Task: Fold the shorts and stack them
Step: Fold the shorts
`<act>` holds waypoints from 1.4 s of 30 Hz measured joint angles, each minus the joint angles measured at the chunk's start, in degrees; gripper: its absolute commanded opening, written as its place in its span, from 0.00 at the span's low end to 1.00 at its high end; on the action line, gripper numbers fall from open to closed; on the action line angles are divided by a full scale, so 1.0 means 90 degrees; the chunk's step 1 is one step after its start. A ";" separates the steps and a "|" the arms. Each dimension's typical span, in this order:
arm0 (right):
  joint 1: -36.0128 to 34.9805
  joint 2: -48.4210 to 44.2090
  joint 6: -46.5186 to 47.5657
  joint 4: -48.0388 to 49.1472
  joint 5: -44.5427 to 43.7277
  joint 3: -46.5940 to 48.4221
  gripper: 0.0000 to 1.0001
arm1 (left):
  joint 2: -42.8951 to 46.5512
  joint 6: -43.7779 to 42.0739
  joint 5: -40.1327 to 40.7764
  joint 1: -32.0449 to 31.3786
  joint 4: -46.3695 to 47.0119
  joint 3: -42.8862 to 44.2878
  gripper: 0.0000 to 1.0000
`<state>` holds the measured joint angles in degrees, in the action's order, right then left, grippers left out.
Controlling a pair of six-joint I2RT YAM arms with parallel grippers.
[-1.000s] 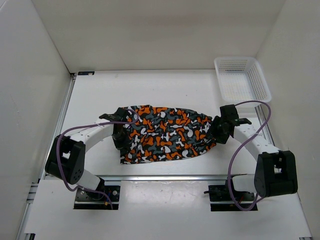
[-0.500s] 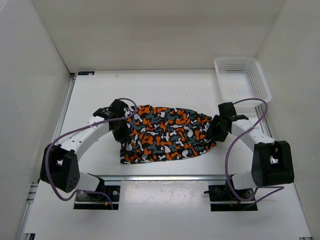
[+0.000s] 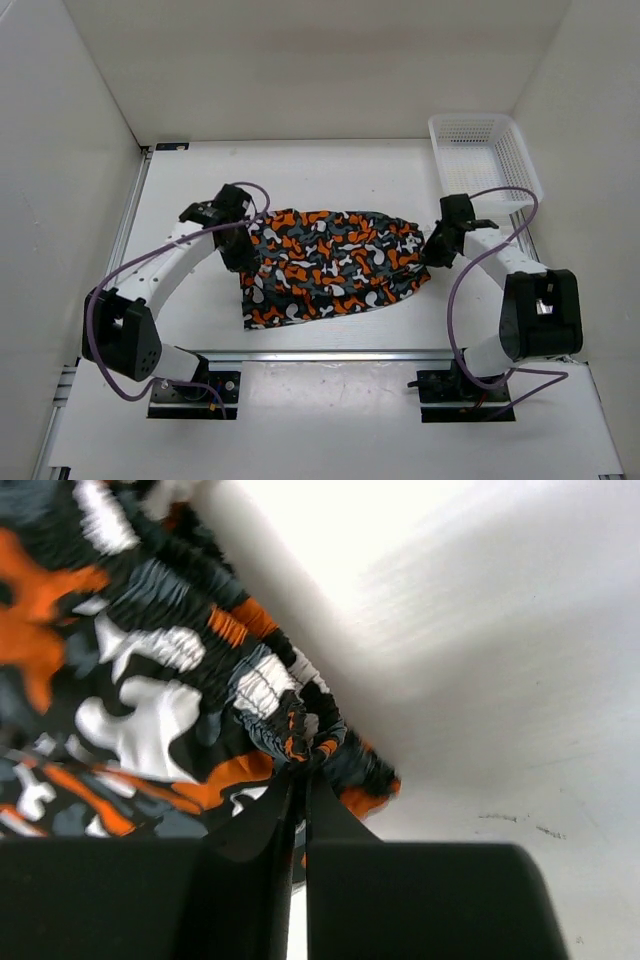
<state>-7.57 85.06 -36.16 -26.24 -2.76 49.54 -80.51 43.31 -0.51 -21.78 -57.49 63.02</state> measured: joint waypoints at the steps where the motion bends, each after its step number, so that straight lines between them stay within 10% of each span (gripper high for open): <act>1: 0.0000 -0.0056 0.0012 -0.0117 0.0002 0.0172 0.00 | -0.0015 -0.0058 0.0012 0.0090 -0.0100 0.0253 0.10; 9: 0.0000 -0.1253 0.0097 -0.0432 0.0019 0.1426 0.00 | 0.0117 -0.0420 0.0206 0.0818 -0.0444 0.1712 0.10; 16: -0.0002 -0.1984 0.0063 -0.0454 0.0056 0.0153 0.00 | 0.1132 -0.0321 -0.0049 0.0814 -0.0228 0.0095 0.15; 20: 0.0000 -0.1885 0.0015 -0.0517 0.0087 -0.0991 0.35 | 0.1241 -0.0223 -0.0321 0.0789 -0.0024 -0.1202 0.73; 21: 0.0002 -0.1836 -0.0012 -0.0580 0.0083 -0.1127 0.56 | 0.1158 -0.0209 -0.0355 0.0777 0.0002 -0.1409 0.80; 24: 0.0002 -0.1766 -0.0034 -0.0658 0.0000 -0.1217 0.78 | 0.0964 -0.0146 -0.0442 0.0714 0.0036 -0.1622 0.93; 33: 0.0032 -0.1503 -0.0012 -0.0631 -0.0228 -0.0430 0.81 | 0.0891 -0.0168 -0.0306 0.0651 0.0087 -0.0425 0.82; 42: 0.0634 -0.0760 -0.0109 -0.0265 0.0415 -0.0707 0.81 | -0.1214 -0.0296 0.0051 0.0651 0.0444 0.0658 0.77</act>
<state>-1.87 78.22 -37.15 -28.62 0.97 43.18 -91.44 40.64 -0.05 -15.92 -53.49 68.95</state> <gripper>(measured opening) 0.810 0.771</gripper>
